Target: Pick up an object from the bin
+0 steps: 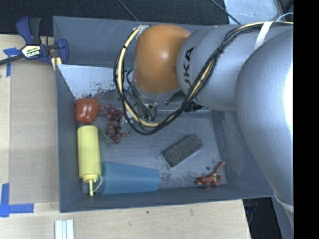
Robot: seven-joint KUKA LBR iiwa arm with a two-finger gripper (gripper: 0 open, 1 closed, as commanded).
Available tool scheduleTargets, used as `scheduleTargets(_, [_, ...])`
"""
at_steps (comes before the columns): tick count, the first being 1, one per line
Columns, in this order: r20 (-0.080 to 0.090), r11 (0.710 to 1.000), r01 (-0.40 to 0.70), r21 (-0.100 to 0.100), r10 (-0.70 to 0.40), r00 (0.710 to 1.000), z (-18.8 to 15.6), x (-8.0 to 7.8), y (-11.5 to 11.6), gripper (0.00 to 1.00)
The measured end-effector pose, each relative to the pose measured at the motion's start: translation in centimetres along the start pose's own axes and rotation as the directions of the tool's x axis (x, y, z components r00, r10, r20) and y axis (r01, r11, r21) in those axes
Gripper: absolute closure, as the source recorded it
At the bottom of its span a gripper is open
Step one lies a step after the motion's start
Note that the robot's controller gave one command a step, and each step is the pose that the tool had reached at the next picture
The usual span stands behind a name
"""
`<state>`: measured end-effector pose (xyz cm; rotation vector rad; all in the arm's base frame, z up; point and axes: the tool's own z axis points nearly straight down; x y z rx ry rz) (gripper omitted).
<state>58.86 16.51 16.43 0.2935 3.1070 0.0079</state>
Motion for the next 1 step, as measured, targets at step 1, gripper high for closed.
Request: scheduleTargets(1, [-0.001, 1.000, 0.000, 0.000, 0.000, 1.000, -1.99, -0.01, -0.02, 1.00])
